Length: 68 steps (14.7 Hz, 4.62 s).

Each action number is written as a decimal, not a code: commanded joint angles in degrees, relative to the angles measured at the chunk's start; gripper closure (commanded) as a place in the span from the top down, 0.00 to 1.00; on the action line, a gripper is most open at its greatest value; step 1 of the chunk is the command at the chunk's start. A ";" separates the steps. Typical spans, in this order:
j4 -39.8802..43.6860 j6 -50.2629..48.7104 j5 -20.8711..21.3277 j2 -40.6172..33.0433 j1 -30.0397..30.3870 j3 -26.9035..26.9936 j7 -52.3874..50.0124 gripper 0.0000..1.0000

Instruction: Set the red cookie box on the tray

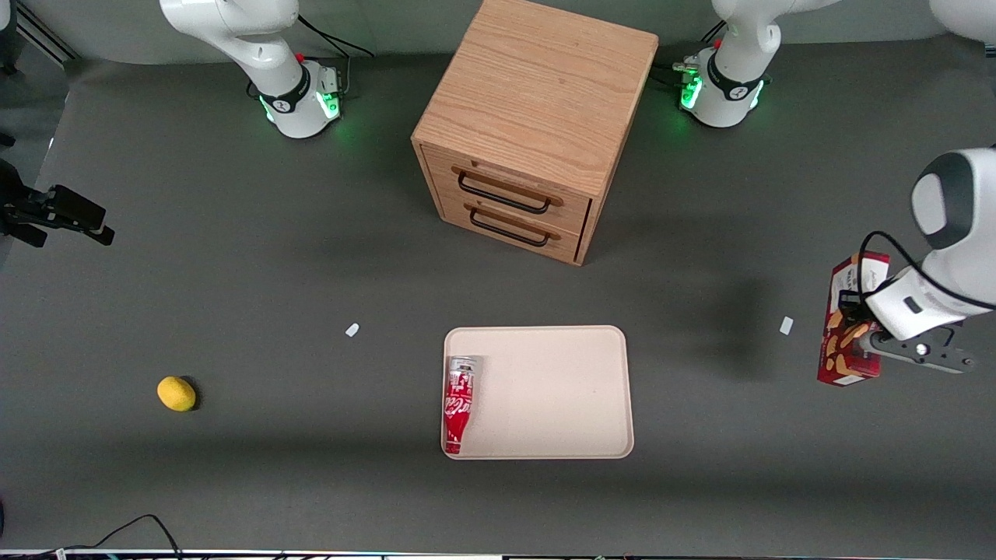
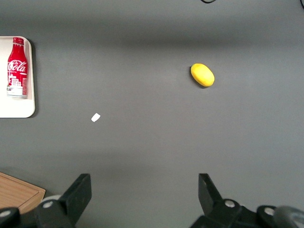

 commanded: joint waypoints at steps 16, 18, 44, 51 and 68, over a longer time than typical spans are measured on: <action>23.09 0.55 -1.47 18.49 -13.91 -10.78 -42.78 0.00; 23.78 4.34 1.25 21.82 -15.93 -10.34 -42.86 0.00; 21.52 16.66 5.31 28.63 -21.75 -4.19 -46.12 1.00; 9.49 14.38 -3.66 12.20 -12.98 -7.60 -45.07 1.00; 0.68 -17.09 -3.74 -19.64 0.67 0.47 -6.30 1.00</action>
